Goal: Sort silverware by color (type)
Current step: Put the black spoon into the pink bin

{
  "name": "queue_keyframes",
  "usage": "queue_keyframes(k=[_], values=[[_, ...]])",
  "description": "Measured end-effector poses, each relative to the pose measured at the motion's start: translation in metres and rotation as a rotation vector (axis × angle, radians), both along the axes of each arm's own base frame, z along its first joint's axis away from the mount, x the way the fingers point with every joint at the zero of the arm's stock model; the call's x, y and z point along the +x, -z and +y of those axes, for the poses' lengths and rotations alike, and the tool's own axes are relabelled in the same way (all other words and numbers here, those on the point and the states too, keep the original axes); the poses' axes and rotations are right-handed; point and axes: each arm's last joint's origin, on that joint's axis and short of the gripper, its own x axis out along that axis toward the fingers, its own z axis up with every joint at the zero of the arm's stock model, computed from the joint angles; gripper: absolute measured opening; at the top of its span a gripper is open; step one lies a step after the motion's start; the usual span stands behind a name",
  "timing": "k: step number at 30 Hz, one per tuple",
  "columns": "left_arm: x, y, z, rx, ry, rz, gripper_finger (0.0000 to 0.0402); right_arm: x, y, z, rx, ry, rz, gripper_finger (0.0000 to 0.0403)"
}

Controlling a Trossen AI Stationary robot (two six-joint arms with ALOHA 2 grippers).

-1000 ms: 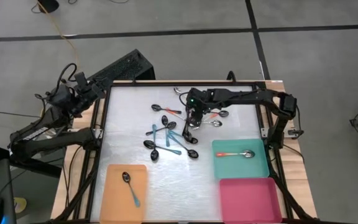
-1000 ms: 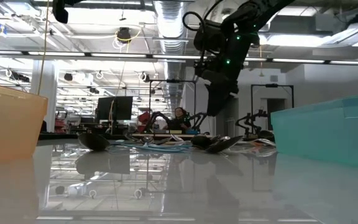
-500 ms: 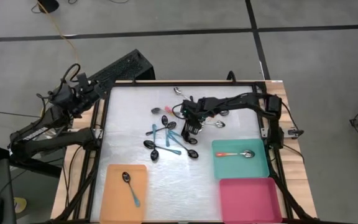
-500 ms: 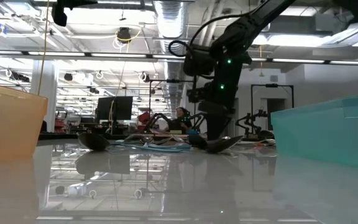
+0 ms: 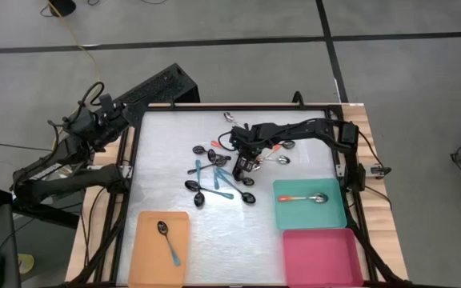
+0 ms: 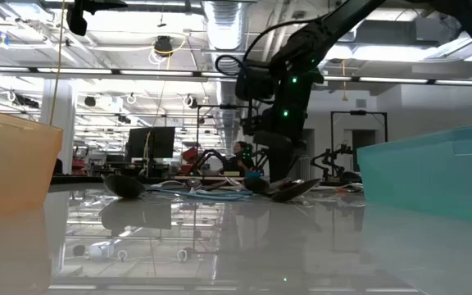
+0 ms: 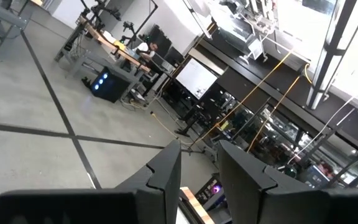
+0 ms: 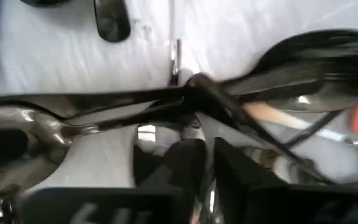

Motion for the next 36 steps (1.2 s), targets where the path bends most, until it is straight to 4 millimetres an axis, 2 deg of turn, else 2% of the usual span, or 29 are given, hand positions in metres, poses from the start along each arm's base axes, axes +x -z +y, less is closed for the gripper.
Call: queue_keyframes(k=[3, 7, 14, 18, 22, 24, 28, 31, 36], values=[[0.000, 0.000, 0.000, 0.001, 0.000, 0.000, 0.0090, -0.001, 0.000, 0.001, 0.053, 0.010, 0.003, 0.0011], [0.000, 0.000, 0.000, 0.001, 0.001, 0.000, 0.0090, -0.002, -0.006, 0.003, 0.065, 0.039, -0.024, 0.0012], [0.000, 0.000, 0.000, 0.000, 0.000, 0.001, 0.0090, 0.002, -0.047, 0.002, 0.044, 0.044, -0.148, 0.0007], [0.000, 0.002, 0.000, -0.009, 0.001, 0.019, 0.0090, 0.007, -0.061, -0.003, 0.008, -0.020, -0.180, 0.0016], [0.000, 0.002, 0.000, -0.010, 0.005, 0.022, 0.0090, 0.007, -0.059, -0.007, 0.009, -0.154, -0.166, 0.0056], [0.000, 0.002, 0.000, -0.009, 0.011, 0.022, 0.0090, 0.008, -0.059, -0.009, 0.049, -0.153, -0.189, 0.0089], [0.001, 0.002, -0.001, -0.013, 0.031, 0.018, 0.0090, 0.010, -0.054, -0.011, 0.112, 0.009, -0.215, 0.0159], [0.001, 0.002, 0.000, -0.019, 0.031, 0.013, 0.0090, 0.013, -0.053, -0.003, 0.149, 0.126, -0.239, 0.0198], [0.001, 0.002, -0.001, -0.018, 0.037, 0.013, 0.0090, 0.013, -0.041, 0.028, 0.153, 0.231, -0.187, 0.0216]])
